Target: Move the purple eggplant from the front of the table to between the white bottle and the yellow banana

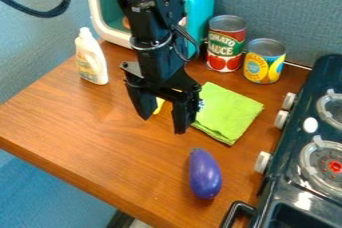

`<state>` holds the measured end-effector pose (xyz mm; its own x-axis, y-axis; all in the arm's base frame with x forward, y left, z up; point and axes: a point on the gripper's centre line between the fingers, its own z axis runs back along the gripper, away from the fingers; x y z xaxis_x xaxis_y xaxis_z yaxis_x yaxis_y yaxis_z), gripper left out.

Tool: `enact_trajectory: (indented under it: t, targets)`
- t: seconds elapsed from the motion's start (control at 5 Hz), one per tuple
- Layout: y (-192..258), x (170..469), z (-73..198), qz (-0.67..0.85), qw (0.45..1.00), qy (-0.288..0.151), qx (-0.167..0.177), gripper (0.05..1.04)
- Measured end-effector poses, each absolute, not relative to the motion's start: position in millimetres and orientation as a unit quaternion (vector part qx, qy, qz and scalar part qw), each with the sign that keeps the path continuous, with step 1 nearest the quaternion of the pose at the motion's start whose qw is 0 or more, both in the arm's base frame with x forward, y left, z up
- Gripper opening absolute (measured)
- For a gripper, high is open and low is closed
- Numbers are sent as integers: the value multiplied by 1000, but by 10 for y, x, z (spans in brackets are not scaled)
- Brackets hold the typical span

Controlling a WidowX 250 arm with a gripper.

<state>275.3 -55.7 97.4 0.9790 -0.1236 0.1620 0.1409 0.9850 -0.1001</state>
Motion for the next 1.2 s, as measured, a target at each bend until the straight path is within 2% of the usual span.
enact_trajectory:
  t: [0.2,0.4,0.6,0.8,1.0,1.2]
  targets:
    - [-553,2723,904,-64,994,-64,-55,1000]
    - [-596,2721,914,-39,995,-63,-71,1000]
    - [-670,2707,956,-16,990,-72,-123,1000]
    - [-678,2646,925,55,986,-74,-137,1000]
    - [-794,2615,909,84,987,-70,-119,1000]
    - [-852,2571,791,96,991,-50,-78,1000]
